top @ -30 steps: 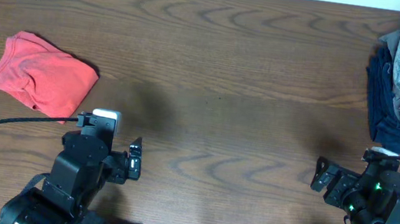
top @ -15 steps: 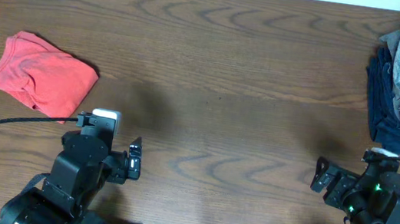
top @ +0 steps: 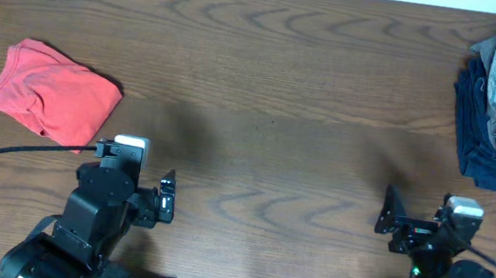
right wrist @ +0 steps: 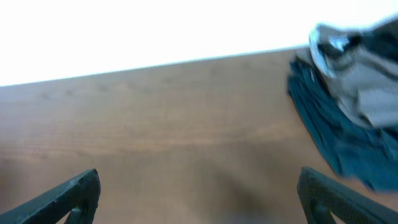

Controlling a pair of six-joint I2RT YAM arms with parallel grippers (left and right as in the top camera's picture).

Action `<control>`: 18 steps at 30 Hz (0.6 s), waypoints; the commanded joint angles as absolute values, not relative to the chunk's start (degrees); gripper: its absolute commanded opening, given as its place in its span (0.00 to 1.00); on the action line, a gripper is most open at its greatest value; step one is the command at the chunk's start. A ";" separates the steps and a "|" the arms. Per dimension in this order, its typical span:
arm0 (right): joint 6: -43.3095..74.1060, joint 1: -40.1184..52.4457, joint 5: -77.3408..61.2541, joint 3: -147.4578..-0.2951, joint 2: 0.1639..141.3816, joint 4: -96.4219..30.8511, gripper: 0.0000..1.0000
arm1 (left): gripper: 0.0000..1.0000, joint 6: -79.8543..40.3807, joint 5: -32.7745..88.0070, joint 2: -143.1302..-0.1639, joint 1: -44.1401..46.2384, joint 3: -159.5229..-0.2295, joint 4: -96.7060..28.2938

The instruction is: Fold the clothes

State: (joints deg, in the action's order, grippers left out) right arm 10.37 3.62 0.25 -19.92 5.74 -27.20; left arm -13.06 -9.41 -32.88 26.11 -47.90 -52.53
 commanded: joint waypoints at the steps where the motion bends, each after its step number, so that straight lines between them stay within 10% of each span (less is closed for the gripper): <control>1: 9.08 4.16 -0.89 -13.56 0.56 -21.54 0.99 | 0.98 -12.29 -10.11 -32.84 26.39 -47.83 -52.62; 18: -2.39 4.25 -7.31 -0.32 0.27 -3.64 0.99 | 0.98 -12.29 -10.11 -32.84 26.39 -47.83 -52.62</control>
